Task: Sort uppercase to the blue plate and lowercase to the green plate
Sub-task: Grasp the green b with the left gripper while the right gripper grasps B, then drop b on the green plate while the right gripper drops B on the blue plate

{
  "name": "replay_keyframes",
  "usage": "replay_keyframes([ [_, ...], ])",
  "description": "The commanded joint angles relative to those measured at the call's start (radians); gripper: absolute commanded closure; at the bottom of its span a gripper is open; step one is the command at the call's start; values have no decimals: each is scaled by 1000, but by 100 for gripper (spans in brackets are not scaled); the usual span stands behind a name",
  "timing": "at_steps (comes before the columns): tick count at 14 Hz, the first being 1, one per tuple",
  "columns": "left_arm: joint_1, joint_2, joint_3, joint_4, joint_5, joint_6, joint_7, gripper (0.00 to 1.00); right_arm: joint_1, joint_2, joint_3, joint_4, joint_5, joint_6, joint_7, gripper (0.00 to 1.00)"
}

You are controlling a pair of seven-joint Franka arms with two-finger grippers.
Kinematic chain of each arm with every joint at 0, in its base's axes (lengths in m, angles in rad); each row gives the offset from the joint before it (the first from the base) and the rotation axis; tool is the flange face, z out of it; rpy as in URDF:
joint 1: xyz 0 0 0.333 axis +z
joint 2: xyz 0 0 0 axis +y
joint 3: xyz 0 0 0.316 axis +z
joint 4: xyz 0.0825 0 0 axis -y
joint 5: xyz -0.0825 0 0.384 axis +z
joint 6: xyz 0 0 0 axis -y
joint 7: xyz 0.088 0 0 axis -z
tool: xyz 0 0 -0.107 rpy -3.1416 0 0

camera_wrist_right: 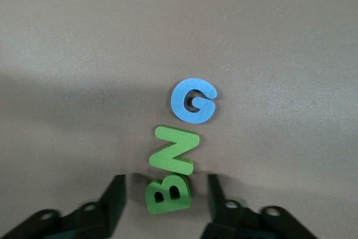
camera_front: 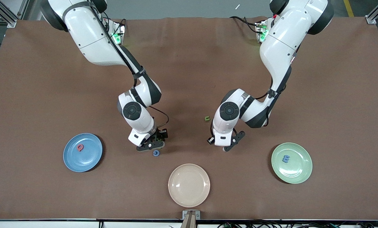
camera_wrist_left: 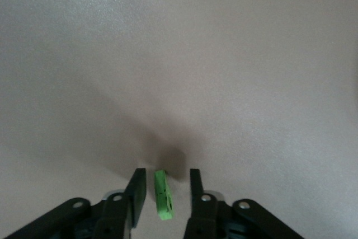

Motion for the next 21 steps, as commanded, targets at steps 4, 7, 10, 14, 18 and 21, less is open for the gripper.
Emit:
replay_keyframes([
  [4,-5,7,1,-7,10,-1,0,80,7,-6,-7,-2,-15,-15,3,69],
  [7,9,-3,1,-7,15,-9,23,98,-4,-10,-7,-1,-14,-19,4,93],
  [10,50,-47,1,-4,15,-18,72,99,-53,-32,-5,5,-4,-62,-5,97],
  [14,154,-99,1,-2,16,-53,202,99,-161,-69,-5,67,-9,-225,-75,97],
  [18,272,-127,4,-1,16,-99,421,99,-313,-76,-7,71,-15,-236,-316,96],
  [21,403,-119,2,-10,15,-101,574,99,-405,-73,-9,67,-15,-236,-466,94],
])
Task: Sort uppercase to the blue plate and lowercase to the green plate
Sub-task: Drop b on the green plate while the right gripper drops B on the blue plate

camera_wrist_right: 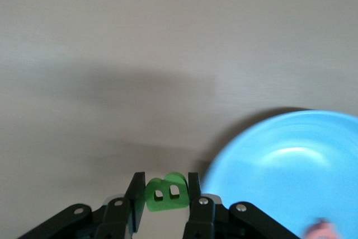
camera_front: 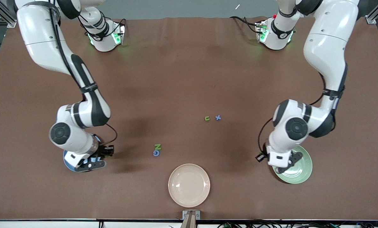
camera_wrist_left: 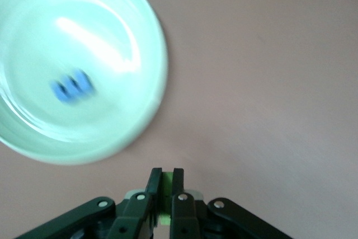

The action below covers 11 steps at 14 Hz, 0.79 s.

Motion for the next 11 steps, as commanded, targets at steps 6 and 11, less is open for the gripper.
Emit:
replay_keyframes([
  [6,176,5,-5,-23,14,-11,194,99,-118,1,20,-23,-13,-1,-213,2],
  [11,218,19,-5,-37,14,-11,259,79,-33,-5,27,-2,1,0,-84,0],
])
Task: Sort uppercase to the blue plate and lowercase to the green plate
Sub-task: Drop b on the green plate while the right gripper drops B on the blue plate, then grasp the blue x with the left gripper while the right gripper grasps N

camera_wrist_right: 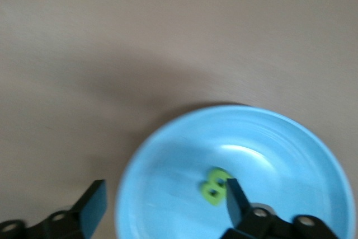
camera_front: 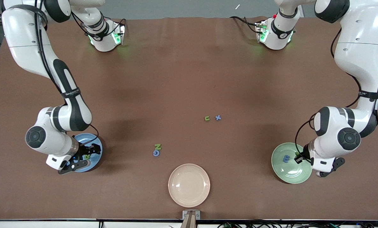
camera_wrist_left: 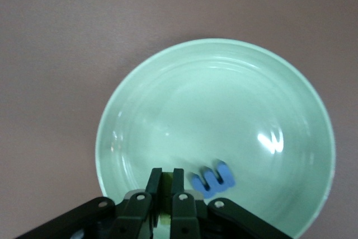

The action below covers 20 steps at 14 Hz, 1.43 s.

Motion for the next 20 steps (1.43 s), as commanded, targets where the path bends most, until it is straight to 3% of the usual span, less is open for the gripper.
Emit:
replay_keyframes([
  [1,8,-9,-8,-4,13,-17,13,63,67,-15,0,7,0,1,145,0],
  [2,7,-12,-9,0,8,-40,13,46,94,-15,0,7,1,4,208,0],
  [5,5,-30,-25,8,-1,-107,4,45,214,-6,0,21,-5,10,428,0],
  [10,7,-62,-144,8,0,-239,-109,47,345,35,-1,32,-16,91,741,0],
  [16,7,-82,-319,-40,0,-314,-229,44,423,105,-9,35,-19,185,881,1],
  [20,-112,-76,-339,-69,14,-304,-274,44,444,120,-23,33,-27,199,879,15],
])
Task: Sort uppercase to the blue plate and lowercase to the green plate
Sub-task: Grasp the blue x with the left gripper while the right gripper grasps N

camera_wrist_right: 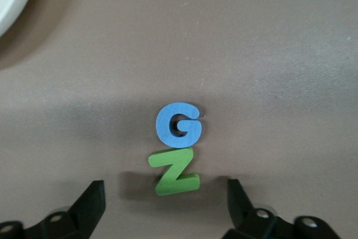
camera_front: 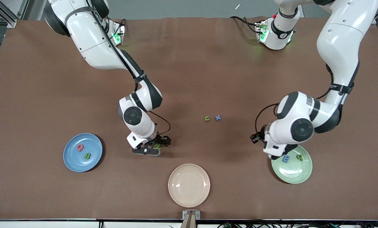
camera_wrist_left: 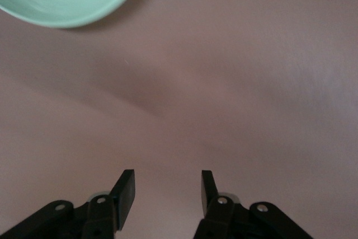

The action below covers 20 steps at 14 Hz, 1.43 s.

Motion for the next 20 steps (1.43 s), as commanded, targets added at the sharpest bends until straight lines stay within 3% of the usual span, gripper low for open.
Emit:
replay_keyframes([
  [1,-81,-17,3,-42,15,25,-26,45,20,5,-23,11,-24,3,29,21],
  [4,-141,-17,7,-148,18,205,-78,45,19,6,-26,11,-101,2,29,35],
  [8,-213,8,7,-160,134,234,-215,45,19,9,-26,13,-114,3,33,51],
  [14,-222,25,7,-243,187,370,-221,46,13,-6,-23,14,-103,-13,55,90],
  [18,-234,26,9,-260,191,370,-221,46,-53,-46,-24,30,-113,-90,24,93],
  [20,-233,26,9,-268,191,372,-221,46,-113,-84,-24,39,-111,-185,-110,93],
])
